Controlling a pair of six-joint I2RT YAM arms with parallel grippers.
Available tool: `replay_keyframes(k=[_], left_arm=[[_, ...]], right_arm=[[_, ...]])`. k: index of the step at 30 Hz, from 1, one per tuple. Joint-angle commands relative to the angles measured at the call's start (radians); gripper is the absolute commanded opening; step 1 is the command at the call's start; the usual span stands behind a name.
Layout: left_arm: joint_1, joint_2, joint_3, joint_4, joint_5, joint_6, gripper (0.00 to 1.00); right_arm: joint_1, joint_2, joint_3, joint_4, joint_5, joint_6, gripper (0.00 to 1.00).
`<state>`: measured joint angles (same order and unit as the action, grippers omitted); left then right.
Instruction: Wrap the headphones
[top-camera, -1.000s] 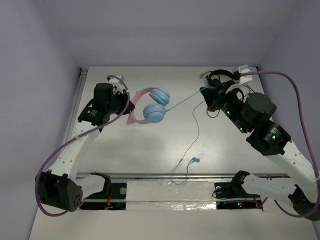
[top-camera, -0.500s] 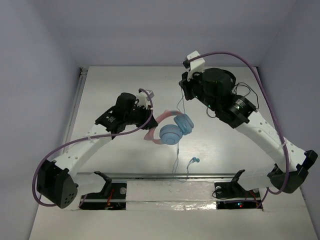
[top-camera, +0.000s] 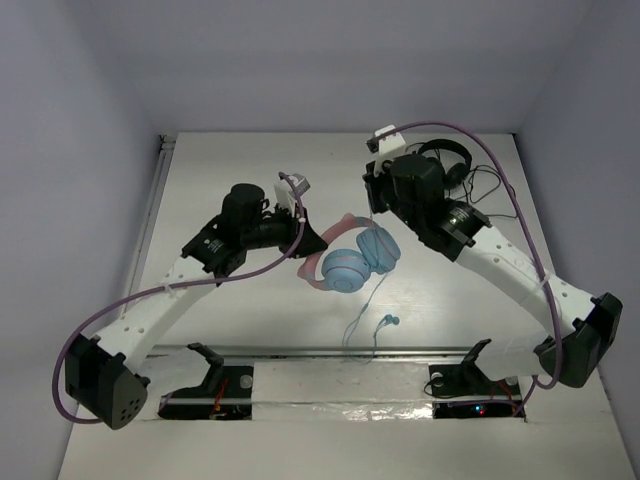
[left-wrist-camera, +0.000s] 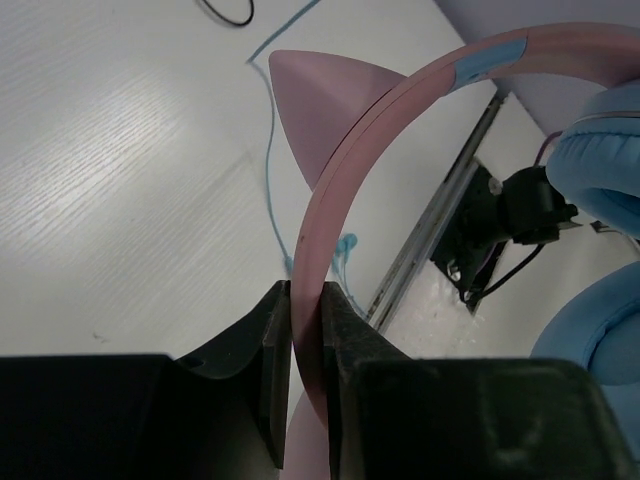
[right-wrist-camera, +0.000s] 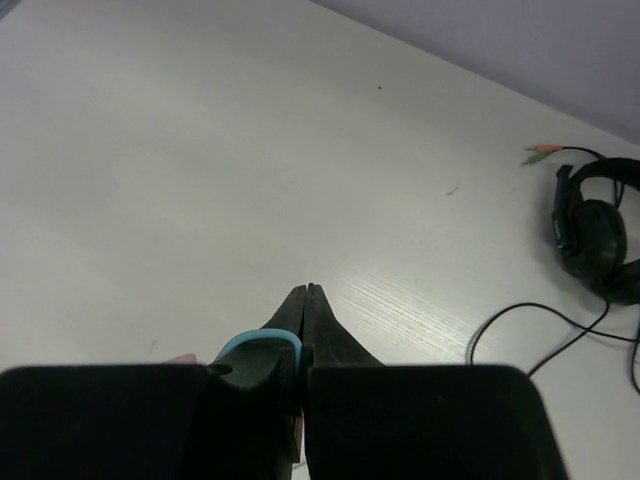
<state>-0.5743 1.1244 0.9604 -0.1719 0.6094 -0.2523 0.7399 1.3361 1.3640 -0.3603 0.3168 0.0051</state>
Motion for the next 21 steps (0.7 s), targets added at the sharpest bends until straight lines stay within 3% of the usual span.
replay_keyframes(k=[1, 9, 13, 19, 21], left_arm=[[-0.013, -0.089, 0.058, 0.159, 0.199, -0.027, 0.0], [-0.013, -0.141, 0.064, 0.357, 0.207, -0.163, 0.0], [-0.013, -0.173, 0.069, 0.41, 0.191, -0.197, 0.0], [-0.013, -0.184, 0.104, 0.46, 0.165, -0.261, 0.0], [-0.013, -0.184, 0.11, 0.479, 0.138, -0.292, 0.0]], right_arm=[[-0.017, -0.044, -0.049, 0.152, 0.021, 0.076, 0.0], [-0.026, -0.162, -0.235, 0.3, -0.136, 0.191, 0.11], [-0.056, -0.228, -0.362, 0.489, -0.35, 0.223, 0.23], [-0.096, -0.242, -0.505, 0.731, -0.597, 0.308, 0.27], [-0.096, -0.227, -0.529, 0.788, -0.634, 0.351, 0.32]])
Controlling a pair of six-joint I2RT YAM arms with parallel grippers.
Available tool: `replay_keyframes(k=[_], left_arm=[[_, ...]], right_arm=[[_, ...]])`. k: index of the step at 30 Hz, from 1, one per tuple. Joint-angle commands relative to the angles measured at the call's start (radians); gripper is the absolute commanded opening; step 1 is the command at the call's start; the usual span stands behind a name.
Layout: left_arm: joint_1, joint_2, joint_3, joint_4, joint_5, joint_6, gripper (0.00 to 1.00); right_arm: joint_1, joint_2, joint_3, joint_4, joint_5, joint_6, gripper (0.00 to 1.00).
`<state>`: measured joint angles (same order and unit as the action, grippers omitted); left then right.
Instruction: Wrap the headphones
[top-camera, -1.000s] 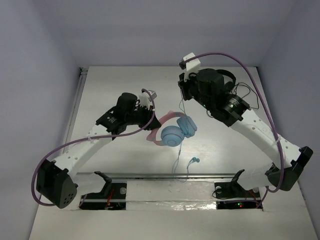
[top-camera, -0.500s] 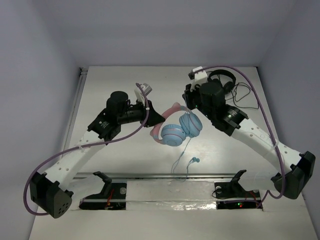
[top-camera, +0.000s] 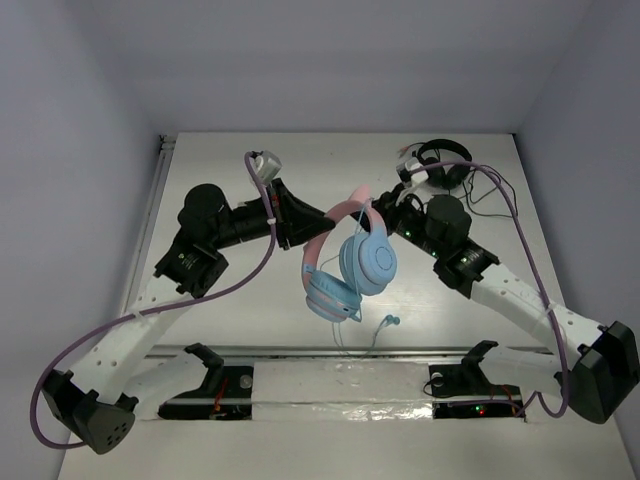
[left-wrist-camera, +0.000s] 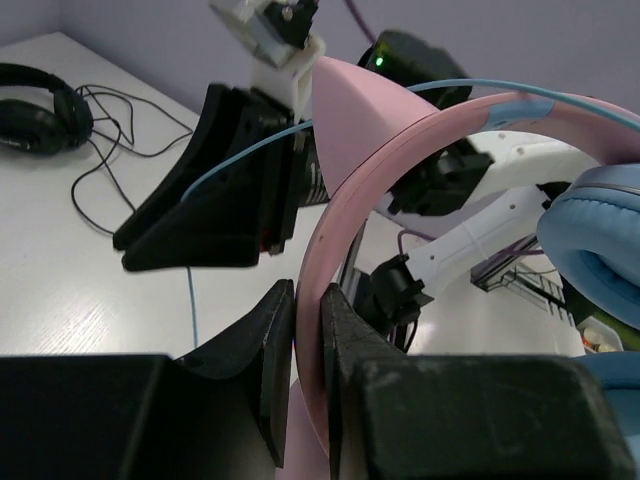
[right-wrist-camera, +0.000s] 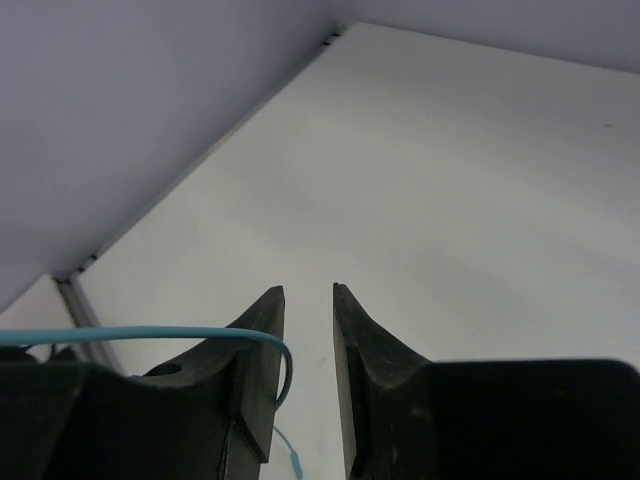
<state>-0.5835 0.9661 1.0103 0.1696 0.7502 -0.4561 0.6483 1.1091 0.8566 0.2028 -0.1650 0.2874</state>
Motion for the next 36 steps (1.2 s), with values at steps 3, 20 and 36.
replay_keyframes(k=[3, 20, 36], left_arm=[[-0.004, -0.014, 0.083, 0.151, -0.017, -0.127, 0.0], [-0.004, 0.06, 0.247, 0.099, -0.284, -0.161, 0.0], [0.005, 0.106, 0.403, -0.096, -0.785, -0.004, 0.0]], right_arm=[[-0.004, 0.035, -0.056, 0.311, -0.179, 0.11, 0.35], [0.112, 0.271, -0.157, 0.622, -0.231, 0.249, 0.44], [0.248, 0.342, -0.318, 0.843, -0.289, 0.358, 0.3]])
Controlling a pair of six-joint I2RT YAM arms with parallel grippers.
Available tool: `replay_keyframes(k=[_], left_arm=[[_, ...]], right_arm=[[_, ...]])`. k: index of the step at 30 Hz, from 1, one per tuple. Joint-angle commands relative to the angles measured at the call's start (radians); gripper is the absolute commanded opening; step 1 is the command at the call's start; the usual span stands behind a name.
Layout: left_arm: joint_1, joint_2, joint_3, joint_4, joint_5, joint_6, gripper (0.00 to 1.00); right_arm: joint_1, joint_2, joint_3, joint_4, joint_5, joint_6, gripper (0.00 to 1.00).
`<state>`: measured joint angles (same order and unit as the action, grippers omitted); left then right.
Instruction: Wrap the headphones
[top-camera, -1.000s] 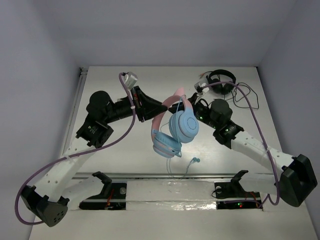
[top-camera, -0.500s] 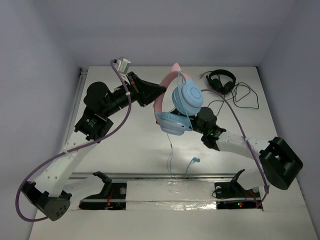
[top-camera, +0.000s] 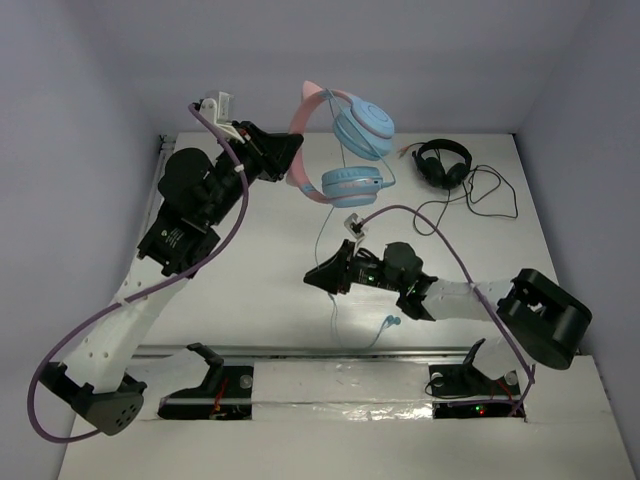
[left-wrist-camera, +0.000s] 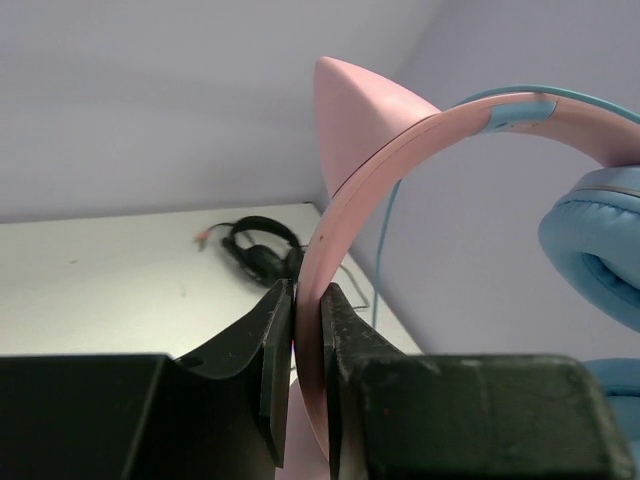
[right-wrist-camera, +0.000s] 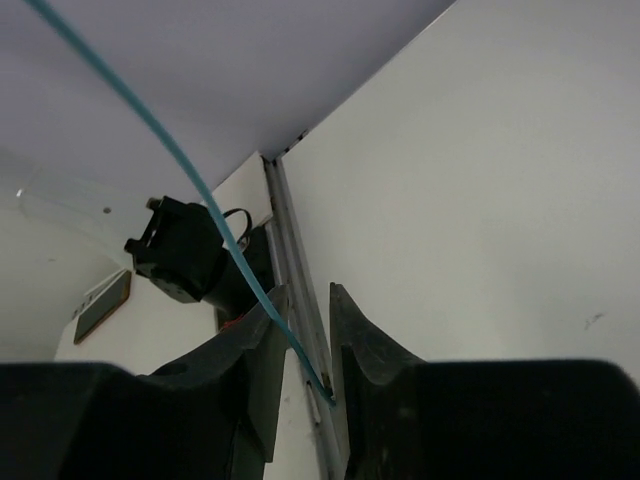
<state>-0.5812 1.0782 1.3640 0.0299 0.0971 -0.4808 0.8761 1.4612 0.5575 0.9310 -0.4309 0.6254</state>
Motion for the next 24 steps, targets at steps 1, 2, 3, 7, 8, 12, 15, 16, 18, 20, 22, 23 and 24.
replay_keyframes(k=[1, 2, 3, 7, 8, 12, 15, 16, 18, 20, 22, 23, 24], left_arm=[[0.012, -0.006, 0.05, 0.044, -0.151, 0.031, 0.0], [0.012, -0.004, 0.049, 0.036, -0.196, 0.045, 0.0], [0.024, -0.004, 0.047, 0.034, -0.209, 0.05, 0.0], [0.057, 0.012, 0.046, 0.019, -0.256, 0.062, 0.0], [0.057, 0.023, 0.043, 0.015, -0.319, 0.074, 0.0], [0.067, 0.043, 0.001, 0.007, -0.471, 0.146, 0.0], [0.076, 0.08, -0.029, 0.008, -0.554, 0.169, 0.0], [0.076, 0.092, -0.032, 0.002, -0.574, 0.182, 0.0], [0.076, 0.115, -0.037, -0.004, -0.597, 0.194, 0.0], [0.076, 0.138, -0.032, -0.013, -0.628, 0.217, 0.0], [0.076, 0.157, -0.026, -0.028, -0.663, 0.248, 0.0], [0.076, 0.176, -0.025, -0.028, -0.698, 0.277, 0.0], [0.076, 0.186, -0.028, -0.062, -0.711, 0.292, 0.0]], right_arm=[[0.032, -0.016, -0.039, 0.124, -0.023, 0.023, 0.29], [0.046, -0.022, -0.051, 0.127, -0.014, 0.03, 0.26], [0.046, -0.044, -0.062, 0.121, -0.005, 0.034, 0.24], [0.083, -0.134, -0.093, -0.053, 0.058, 0.031, 0.07], [0.11, -0.157, -0.091, -0.098, 0.101, 0.03, 0.01], [0.188, -0.265, -0.065, -0.325, 0.208, -0.001, 0.0], [0.24, -0.334, -0.042, -0.444, 0.273, -0.001, 0.0], [0.251, -0.349, -0.035, -0.472, 0.291, -0.001, 0.0], [0.271, -0.39, -0.005, -0.558, 0.337, -0.004, 0.0], [0.3, -0.415, 0.018, -0.644, 0.389, -0.009, 0.0], [0.323, -0.444, 0.056, -0.729, 0.411, -0.01, 0.0], [0.334, -0.453, 0.071, -0.757, 0.425, -0.013, 0.0], [0.343, -0.461, 0.088, -0.79, 0.46, -0.021, 0.0]])
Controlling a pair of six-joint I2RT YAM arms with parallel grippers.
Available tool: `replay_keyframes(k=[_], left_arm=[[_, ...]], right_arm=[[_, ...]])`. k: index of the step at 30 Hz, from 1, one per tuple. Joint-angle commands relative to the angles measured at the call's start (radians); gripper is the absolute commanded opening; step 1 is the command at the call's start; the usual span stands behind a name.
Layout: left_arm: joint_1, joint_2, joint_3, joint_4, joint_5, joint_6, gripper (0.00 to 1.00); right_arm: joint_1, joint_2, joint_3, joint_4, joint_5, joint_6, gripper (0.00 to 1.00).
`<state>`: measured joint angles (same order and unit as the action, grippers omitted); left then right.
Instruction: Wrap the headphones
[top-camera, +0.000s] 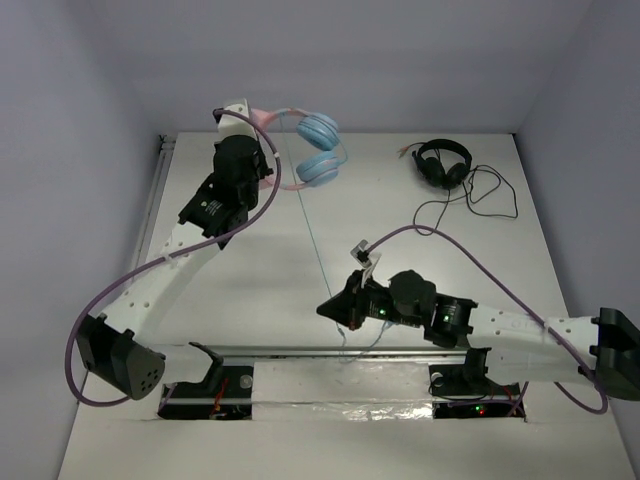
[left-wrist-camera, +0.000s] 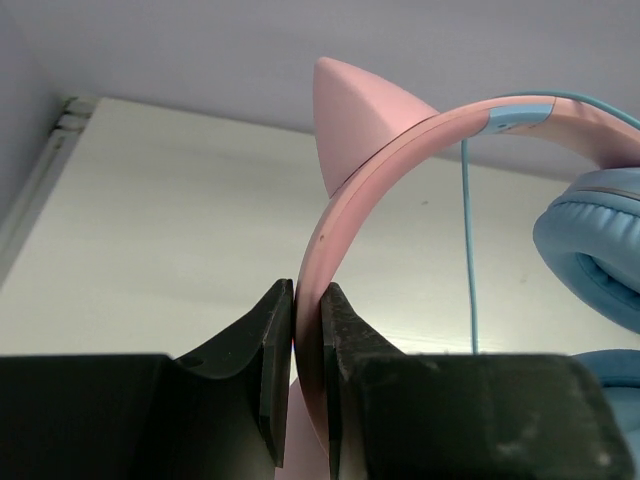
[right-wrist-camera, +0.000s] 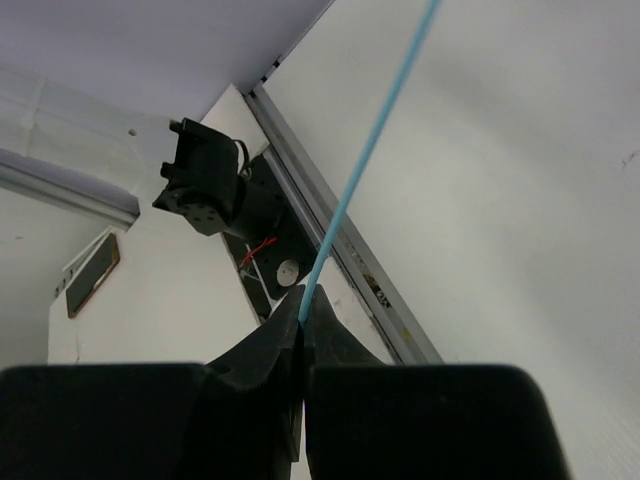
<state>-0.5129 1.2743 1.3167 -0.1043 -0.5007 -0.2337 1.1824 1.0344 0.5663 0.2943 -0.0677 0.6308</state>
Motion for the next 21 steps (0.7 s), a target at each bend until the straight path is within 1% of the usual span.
replay_keyframes(k=[1, 2, 6, 8, 10, 11, 13, 14, 17, 19, 20, 21], left_arm=[[0.008, -0.003, 0.018, 0.058, -0.12, 0.056, 0.0], [0.008, 0.008, 0.012, 0.046, -0.146, 0.077, 0.0], [-0.001, 0.0, -0.057, 0.028, -0.167, 0.12, 0.0], [-0.045, 0.007, -0.092, 0.006, -0.215, 0.134, 0.0], [-0.078, 0.007, -0.128, -0.015, -0.231, 0.149, 0.0], [-0.111, 0.016, -0.132, -0.029, -0.246, 0.148, 0.0], [-0.145, 0.031, -0.151, -0.078, -0.269, 0.149, 0.0], [-0.176, 0.04, -0.16, -0.087, -0.266, 0.146, 0.0], [-0.22, 0.062, -0.175, -0.153, -0.234, 0.114, 0.0], [-0.265, 0.06, -0.194, -0.198, -0.223, 0.108, 0.0], [-0.279, 0.047, -0.204, -0.208, -0.185, 0.1, 0.0], [-0.304, 0.036, -0.218, -0.228, -0.177, 0.096, 0.0]], right_arm=[[0.046, -0.049, 0.099, -0.185, 0.115, -0.032, 0.0], [0.055, -0.057, 0.136, -0.242, 0.144, -0.036, 0.0], [0.056, -0.08, 0.222, -0.352, 0.17, -0.072, 0.0], [0.056, -0.062, 0.269, -0.424, 0.192, -0.089, 0.0], [0.056, -0.048, 0.337, -0.458, 0.204, -0.12, 0.0], [0.056, -0.03, 0.362, -0.489, 0.216, -0.131, 0.0], [0.056, -0.002, 0.45, -0.538, 0.232, -0.161, 0.0], [0.056, 0.01, 0.48, -0.579, 0.246, -0.172, 0.0], [0.056, 0.061, 0.592, -0.67, 0.301, -0.23, 0.0], [0.056, 0.096, 0.664, -0.717, 0.334, -0.27, 0.0], [0.056, 0.104, 0.681, -0.745, 0.37, -0.282, 0.0], [0.056, 0.108, 0.696, -0.756, 0.384, -0.305, 0.0]])
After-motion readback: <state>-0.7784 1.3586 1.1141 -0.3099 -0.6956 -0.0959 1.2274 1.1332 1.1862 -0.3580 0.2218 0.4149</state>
